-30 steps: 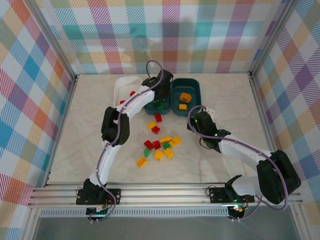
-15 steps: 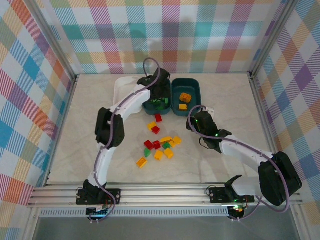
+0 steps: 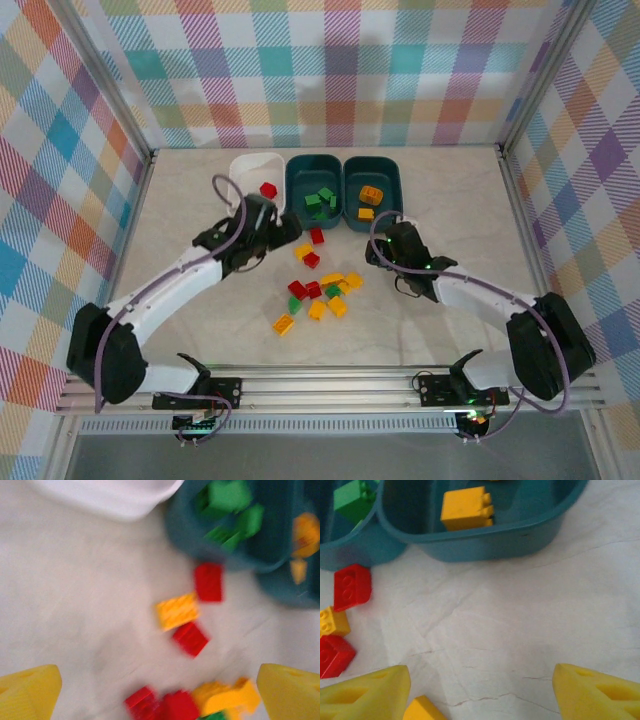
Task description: Sort the legos into containers by color
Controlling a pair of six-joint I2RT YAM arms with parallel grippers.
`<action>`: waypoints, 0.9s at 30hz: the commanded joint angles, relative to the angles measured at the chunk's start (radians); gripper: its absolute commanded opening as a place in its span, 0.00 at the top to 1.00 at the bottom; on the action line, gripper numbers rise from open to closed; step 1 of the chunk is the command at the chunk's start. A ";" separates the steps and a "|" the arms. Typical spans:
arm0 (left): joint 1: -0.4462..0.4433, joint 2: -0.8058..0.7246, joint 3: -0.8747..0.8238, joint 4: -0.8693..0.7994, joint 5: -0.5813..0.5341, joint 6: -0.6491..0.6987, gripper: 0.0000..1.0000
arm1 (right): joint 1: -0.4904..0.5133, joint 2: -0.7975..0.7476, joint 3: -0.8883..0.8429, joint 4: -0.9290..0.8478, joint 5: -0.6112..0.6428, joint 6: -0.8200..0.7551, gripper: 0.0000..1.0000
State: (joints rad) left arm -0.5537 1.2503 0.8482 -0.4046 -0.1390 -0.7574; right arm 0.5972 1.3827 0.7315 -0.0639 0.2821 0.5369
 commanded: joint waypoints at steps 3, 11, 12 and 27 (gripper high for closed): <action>0.000 -0.182 -0.176 0.021 0.033 -0.077 0.00 | 0.073 -0.011 0.082 -0.110 -0.085 -0.040 0.27; 0.000 -0.220 -0.275 0.014 0.043 -0.097 0.00 | 0.223 -0.204 -0.016 -0.325 -0.084 -0.028 0.23; 0.000 -0.221 -0.276 0.013 0.044 -0.095 0.00 | 0.246 -0.217 -0.028 -0.342 -0.096 -0.026 0.23; 0.001 -0.284 -0.316 0.012 0.043 -0.086 0.00 | 0.462 0.123 0.121 -0.344 -0.135 -0.107 0.27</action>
State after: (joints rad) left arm -0.5537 1.0077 0.5400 -0.3672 -0.0940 -0.8455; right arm 1.0538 1.4666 0.8021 -0.4225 0.1368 0.4664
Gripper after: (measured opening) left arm 0.999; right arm 0.733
